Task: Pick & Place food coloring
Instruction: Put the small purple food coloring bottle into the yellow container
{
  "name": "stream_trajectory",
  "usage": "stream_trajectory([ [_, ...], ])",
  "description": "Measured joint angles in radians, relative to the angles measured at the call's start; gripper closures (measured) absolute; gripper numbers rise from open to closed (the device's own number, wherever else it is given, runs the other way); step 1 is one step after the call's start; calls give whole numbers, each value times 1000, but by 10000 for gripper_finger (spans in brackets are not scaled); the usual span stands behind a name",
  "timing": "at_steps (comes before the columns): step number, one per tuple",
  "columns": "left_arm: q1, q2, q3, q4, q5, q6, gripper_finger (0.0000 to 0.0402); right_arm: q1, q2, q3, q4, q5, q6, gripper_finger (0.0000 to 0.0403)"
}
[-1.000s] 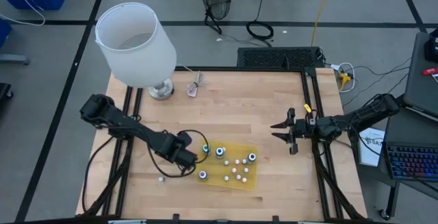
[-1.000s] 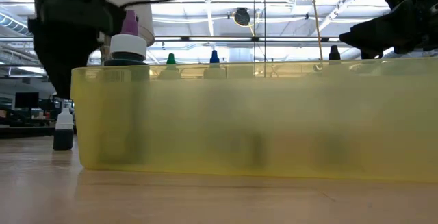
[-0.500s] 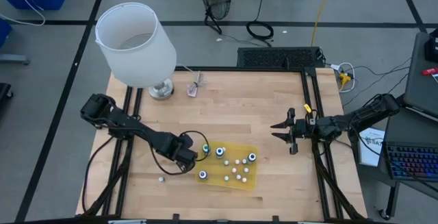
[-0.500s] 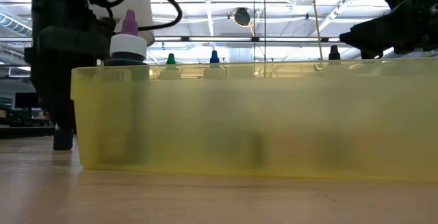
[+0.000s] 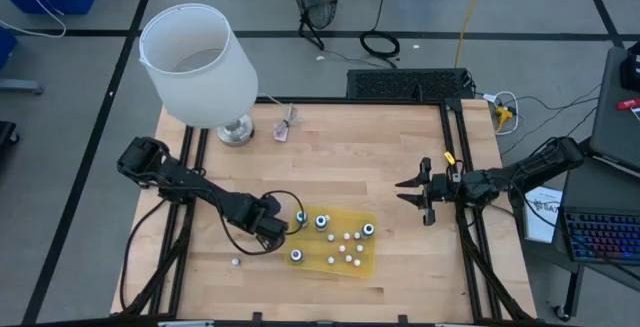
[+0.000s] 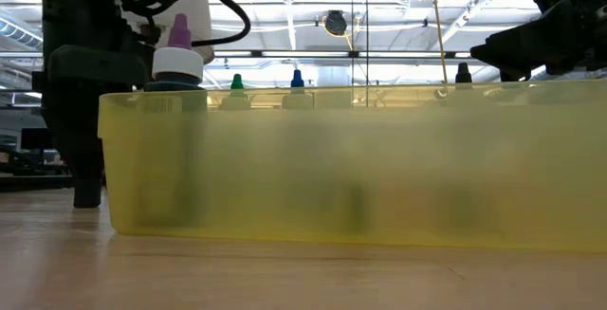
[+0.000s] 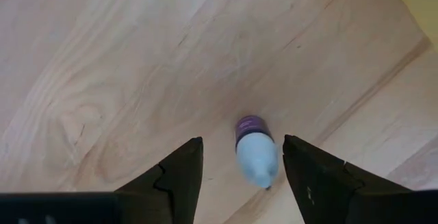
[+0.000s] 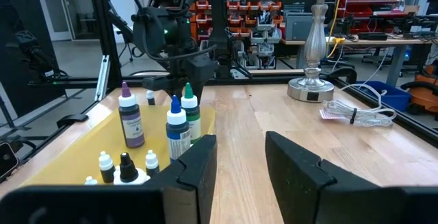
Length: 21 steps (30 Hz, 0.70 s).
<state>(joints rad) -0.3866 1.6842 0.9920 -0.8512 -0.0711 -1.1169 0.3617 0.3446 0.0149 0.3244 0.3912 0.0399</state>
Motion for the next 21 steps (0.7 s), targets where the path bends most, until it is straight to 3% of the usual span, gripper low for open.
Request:
stream_trajectory([
  [21,0,0,0,61,10,49,271,0,0,0,0,0,0,289],
])
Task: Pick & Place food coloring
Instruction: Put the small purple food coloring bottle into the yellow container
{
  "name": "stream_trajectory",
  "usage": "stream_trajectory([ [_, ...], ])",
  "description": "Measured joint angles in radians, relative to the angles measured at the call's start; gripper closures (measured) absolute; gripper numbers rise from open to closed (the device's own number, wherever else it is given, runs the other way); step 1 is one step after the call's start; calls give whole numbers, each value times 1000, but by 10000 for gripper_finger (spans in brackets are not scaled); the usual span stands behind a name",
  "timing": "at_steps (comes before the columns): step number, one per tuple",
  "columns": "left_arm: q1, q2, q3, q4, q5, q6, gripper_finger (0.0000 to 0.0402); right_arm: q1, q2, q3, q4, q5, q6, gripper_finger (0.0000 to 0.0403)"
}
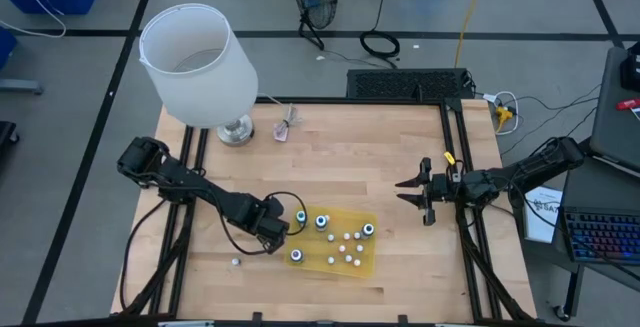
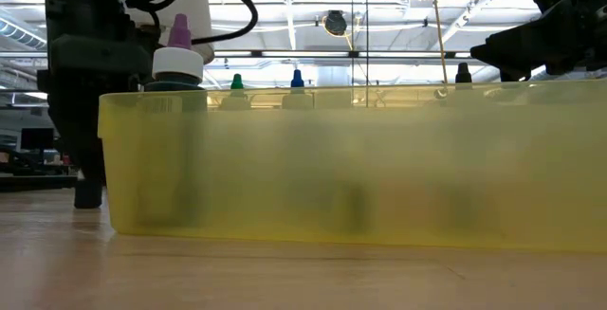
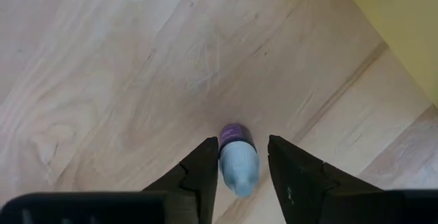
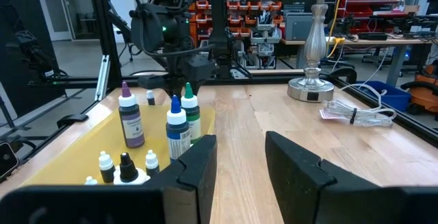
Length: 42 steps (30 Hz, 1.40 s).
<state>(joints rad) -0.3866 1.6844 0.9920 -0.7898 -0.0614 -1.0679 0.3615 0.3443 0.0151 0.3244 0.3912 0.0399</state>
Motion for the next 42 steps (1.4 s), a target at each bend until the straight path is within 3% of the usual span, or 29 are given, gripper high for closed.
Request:
stream_trajectory([
  [7,0,0,0,-2,-26,39,338,0,0,0,0,0,0,289],
  [14,-9,-38,65,-30,-61,52,342,0,0,0,0,0,0,289],
  [27,-70,-25,566,-298,-263,160,342,0,0,0,0,0,0,289],
  [34,-33,113,715,-294,-238,279,342,0,0,0,0,0,0,289],
  [42,6,362,871,-286,-91,407,342,0,0,0,0,0,0,289],
])
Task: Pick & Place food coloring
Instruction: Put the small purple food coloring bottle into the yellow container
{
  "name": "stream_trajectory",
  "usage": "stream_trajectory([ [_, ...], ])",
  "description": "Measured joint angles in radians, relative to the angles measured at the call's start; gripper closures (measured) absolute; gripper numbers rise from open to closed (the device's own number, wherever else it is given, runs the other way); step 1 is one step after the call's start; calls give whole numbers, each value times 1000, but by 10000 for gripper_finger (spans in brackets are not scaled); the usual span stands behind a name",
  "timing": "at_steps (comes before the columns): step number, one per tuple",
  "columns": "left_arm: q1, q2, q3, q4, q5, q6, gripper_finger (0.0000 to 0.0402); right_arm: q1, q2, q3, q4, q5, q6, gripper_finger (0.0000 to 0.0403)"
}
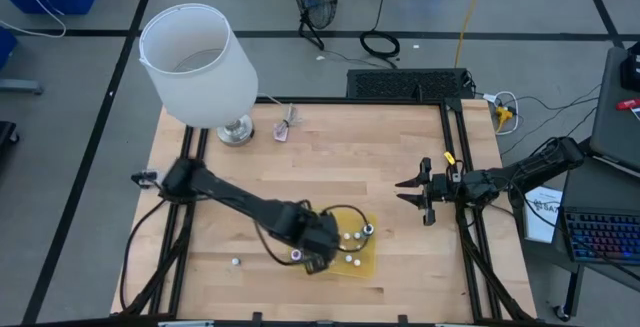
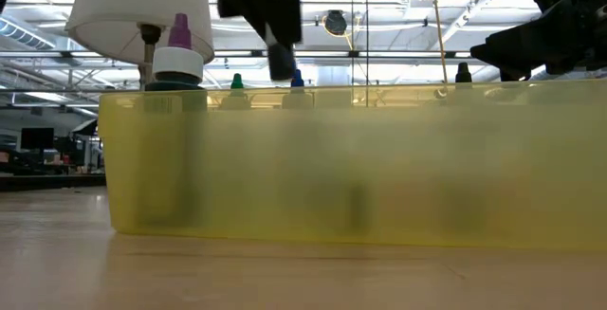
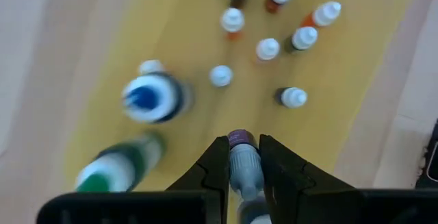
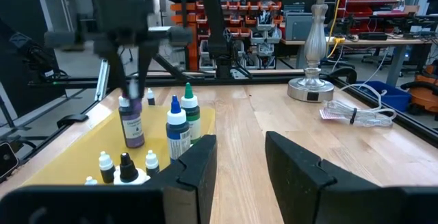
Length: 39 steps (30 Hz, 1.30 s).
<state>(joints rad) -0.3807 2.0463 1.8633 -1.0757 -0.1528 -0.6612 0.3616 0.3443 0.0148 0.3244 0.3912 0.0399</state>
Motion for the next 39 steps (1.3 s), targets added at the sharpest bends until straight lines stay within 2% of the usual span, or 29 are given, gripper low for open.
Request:
stream_trajectory([
  [7,1,139,61,16,26,47,342,0,0,0,0,0,0,289],
  [22,42,248,54,30,30,39,341,0,0,0,0,0,0,289],
  [31,44,242,57,29,85,31,257,0,0,0,0,0,0,289],
  [39,39,244,157,-50,107,28,231,0,0,0,0,0,0,289],
])
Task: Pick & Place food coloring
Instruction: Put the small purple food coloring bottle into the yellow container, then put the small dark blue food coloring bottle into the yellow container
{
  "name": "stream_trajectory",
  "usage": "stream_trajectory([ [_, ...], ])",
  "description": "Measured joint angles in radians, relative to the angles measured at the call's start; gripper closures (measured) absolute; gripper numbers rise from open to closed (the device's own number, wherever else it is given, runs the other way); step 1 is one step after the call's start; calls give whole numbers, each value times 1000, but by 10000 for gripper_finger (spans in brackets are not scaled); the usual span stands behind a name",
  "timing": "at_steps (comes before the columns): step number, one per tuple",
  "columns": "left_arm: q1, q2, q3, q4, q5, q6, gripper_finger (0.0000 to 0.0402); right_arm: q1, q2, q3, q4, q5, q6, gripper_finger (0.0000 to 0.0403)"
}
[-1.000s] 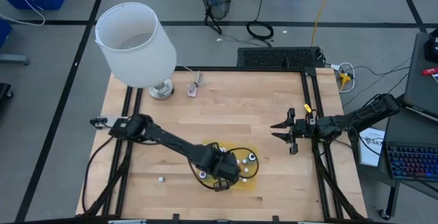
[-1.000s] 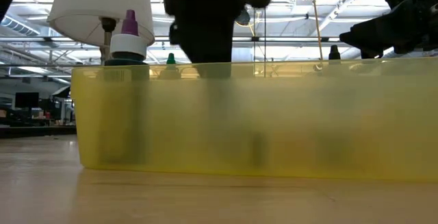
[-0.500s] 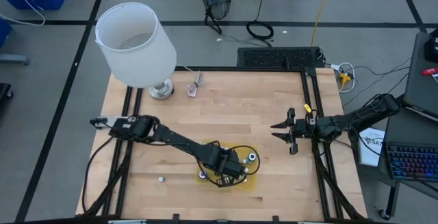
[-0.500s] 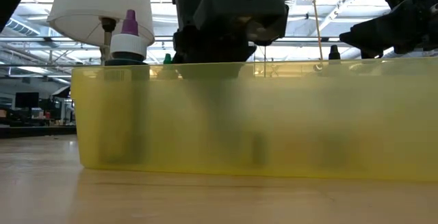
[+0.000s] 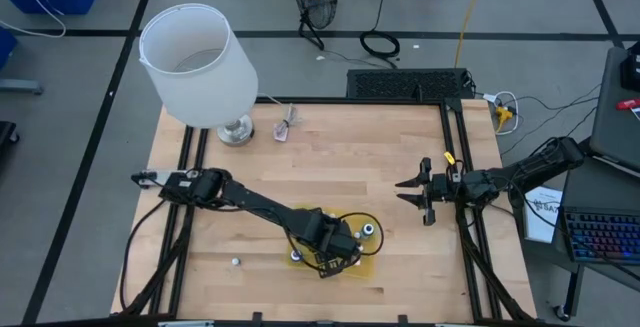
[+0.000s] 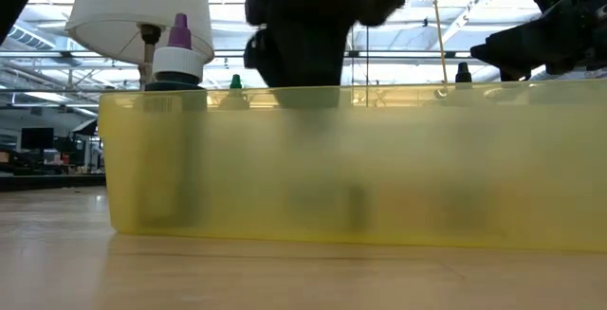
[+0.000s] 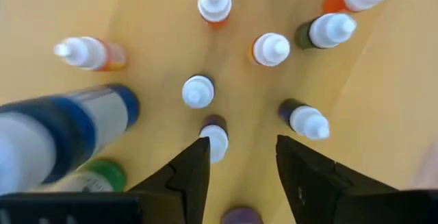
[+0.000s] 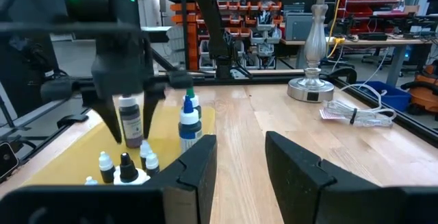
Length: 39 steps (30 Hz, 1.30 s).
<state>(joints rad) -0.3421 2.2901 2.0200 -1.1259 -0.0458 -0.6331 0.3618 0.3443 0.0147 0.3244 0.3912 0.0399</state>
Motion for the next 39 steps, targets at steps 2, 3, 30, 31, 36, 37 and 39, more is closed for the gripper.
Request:
stream_trajectory([
  [2,0,0,42,-51,-10,3,231,0,0,0,0,0,0,289],
  [3,-1,0,67,-81,-18,5,231,0,0,0,0,0,0,289],
  [30,-360,-117,-27,-437,-31,-631,182,0,2,0,5,0,0,289],
  [31,-366,-136,-75,-441,-25,-662,173,0,2,0,4,0,0,289],
  [36,-373,-242,-282,-393,1,-785,139,0,3,0,3,0,0,289],
  [37,-373,-266,-320,-354,5,-789,136,0,3,0,0,0,0,289],
  [39,-374,-325,-397,-269,11,-795,134,0,3,0,1,0,0,289],
])
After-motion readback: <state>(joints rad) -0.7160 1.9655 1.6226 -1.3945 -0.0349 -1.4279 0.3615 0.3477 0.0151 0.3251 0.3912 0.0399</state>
